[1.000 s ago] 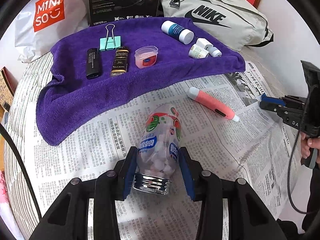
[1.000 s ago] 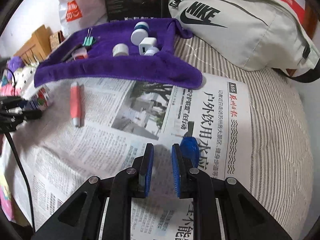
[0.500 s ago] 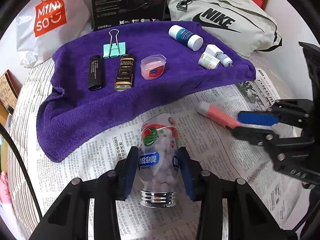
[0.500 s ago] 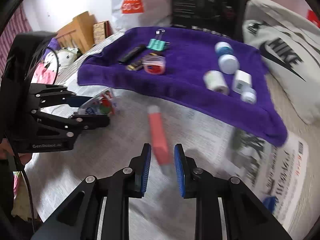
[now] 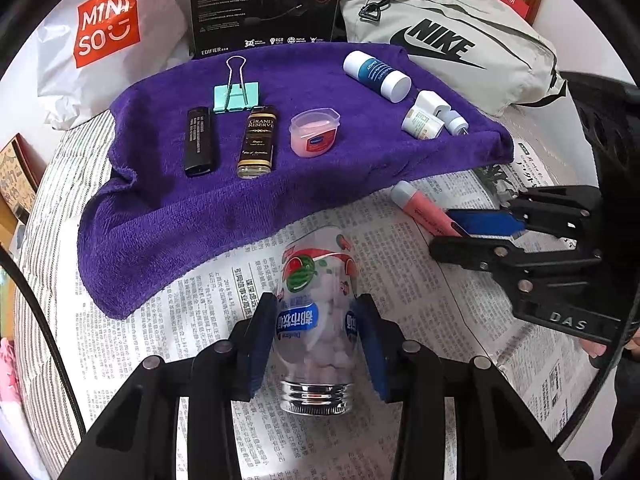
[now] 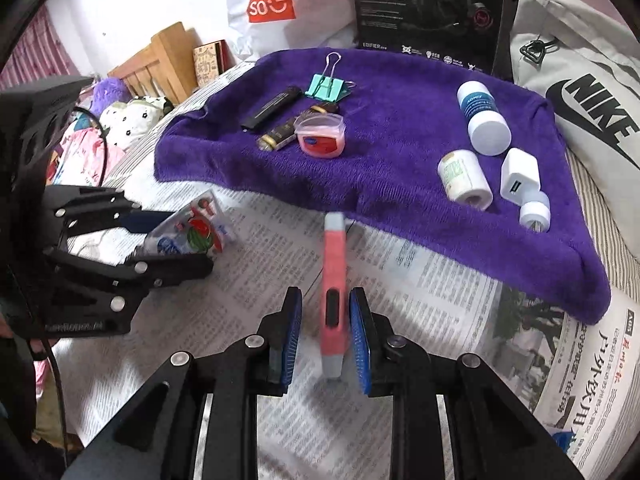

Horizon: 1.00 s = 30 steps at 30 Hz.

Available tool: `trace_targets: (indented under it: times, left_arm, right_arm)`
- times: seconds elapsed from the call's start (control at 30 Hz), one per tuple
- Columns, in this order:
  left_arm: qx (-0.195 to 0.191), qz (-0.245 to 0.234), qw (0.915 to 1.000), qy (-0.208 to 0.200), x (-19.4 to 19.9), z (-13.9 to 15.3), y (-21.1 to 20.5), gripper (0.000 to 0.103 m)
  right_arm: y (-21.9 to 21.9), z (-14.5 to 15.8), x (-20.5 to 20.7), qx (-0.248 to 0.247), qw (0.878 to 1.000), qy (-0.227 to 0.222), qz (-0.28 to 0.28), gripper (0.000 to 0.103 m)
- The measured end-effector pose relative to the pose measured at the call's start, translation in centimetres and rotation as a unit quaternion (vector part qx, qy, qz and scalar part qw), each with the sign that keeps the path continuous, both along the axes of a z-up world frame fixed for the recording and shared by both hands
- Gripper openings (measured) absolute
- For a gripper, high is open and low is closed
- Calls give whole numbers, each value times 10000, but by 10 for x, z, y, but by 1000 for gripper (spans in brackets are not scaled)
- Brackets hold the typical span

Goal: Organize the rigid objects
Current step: 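Carry the highlighter onto the purple towel and open the right gripper while the left gripper carries the candy bottle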

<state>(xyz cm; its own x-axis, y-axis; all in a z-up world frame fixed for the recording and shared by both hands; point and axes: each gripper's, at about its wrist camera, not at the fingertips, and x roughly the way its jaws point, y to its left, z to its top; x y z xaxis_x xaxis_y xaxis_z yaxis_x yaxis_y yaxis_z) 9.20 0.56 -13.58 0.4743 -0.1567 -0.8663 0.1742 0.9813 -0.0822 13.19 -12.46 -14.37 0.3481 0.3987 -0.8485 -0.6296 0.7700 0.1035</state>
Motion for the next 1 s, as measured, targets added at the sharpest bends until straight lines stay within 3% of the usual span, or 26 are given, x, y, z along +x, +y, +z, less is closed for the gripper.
trace_targets:
  times: [0.1,0.17,0.37,0.6,0.73,0.83,1.0]
  left_arm:
    - [94,25,9999,-39,3,0,-3,39]
    - [128,11,9999,-71,5,-1,-5,39]
    - [139,-12,9999,-47,6,0,-6,39]
    - [104,-4,9999,38,3,0,-8,39]
    - [-114,128,9998,81,2,1,-4,39]
    - [-302,180,9993,115,1,1,-1,39]
    - [-263,200,9994,82,-3,8,0,39]
  right_arm:
    - [7,0,5,-54,9999,-100,-47,23]
    - [8,0,8,-137,9997,-124,-175,13]
    - [-12,3,9,-206,9991,-2,-366,12]
    - [-76,2,2,-204,9951,2,-968,12]
    - [-113,3,-4,-150,9920,-47,-1255,12]
    - [-134,3,-7,-87,9904,-67,-1381,12]
    - [-157,7,-10,-298,9872,-170,-1555,12]
